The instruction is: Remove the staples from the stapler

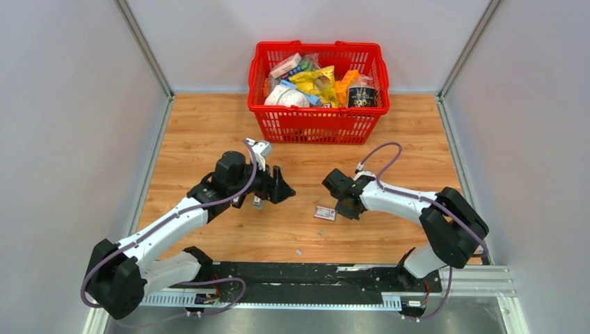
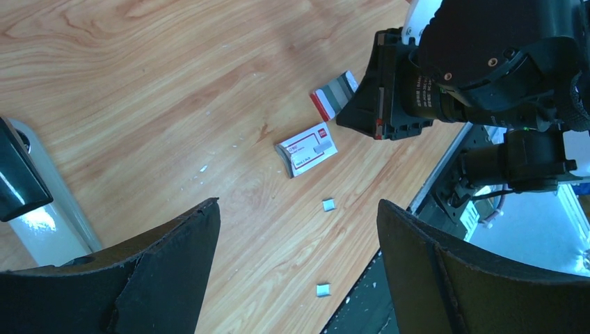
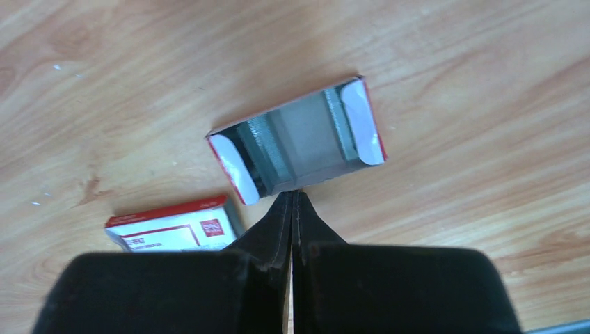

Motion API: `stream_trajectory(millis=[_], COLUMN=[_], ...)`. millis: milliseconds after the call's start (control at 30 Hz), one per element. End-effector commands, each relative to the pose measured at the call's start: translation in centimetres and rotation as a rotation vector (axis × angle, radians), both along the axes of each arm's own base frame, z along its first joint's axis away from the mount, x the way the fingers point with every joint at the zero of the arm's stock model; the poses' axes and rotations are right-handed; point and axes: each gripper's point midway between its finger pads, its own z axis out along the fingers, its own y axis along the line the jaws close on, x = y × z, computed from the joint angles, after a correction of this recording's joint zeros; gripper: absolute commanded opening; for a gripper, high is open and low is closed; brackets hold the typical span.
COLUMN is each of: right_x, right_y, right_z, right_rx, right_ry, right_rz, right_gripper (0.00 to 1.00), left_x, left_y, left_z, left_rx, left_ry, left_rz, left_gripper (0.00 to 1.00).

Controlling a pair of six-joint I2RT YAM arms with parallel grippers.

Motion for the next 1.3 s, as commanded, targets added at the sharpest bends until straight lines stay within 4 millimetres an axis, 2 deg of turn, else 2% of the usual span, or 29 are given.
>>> stream_trajectory(millis=[0,200,367,633,733,867,933,1267], right_x=[2.1,3.0,2.5,0.4,-0.6,-1.6,-2.1,-3.3], right_y=[1.6,1.7,1.0,0.4,1.1,2.8,4.0,8.1], right_z=[-0.1,1.1,3.2,5.4,5.6,5.6,5.7,5.4], right_rx=[0.014,-0.004,-0.007,-0.015,0.038,0.102,0.121,0.026], right_ry=[-0.055,-0.085,-0.114,-0.121,-0.130,-0.149,-0.155,-0.161], right_rz=[0.019,0.043,0.096,0.307,0.395,0.526,0.614,0.945], right_gripper=[0.00,0.00,0.02,0.33,0.44,0.47,0.48,0.51], left_x=[0.6,0.6,0.9,1.0,0.9,0.9,0.9,0.6], left_y=[0.0,0.3,0.9,1.8,2.3,3.1,3.5,4.3], left_z=[2.5,2.6,2.6,2.5,2.8,3.5,3.7,4.0], left_rx=[-0.016,-0.004,0.020,0.062,0.053,0.041,0.046,0.047], left_ry=[-0.069,-0.070,-0.077,-0.087,-0.111,-0.138,-0.143,-0.136], left_rz=[0.010,0.020,0.046,0.079,0.102,0.147,0.169,0.209], left_gripper=[0.90,0.90,0.90,0.90,0.90,0.91,0.95,0.97])
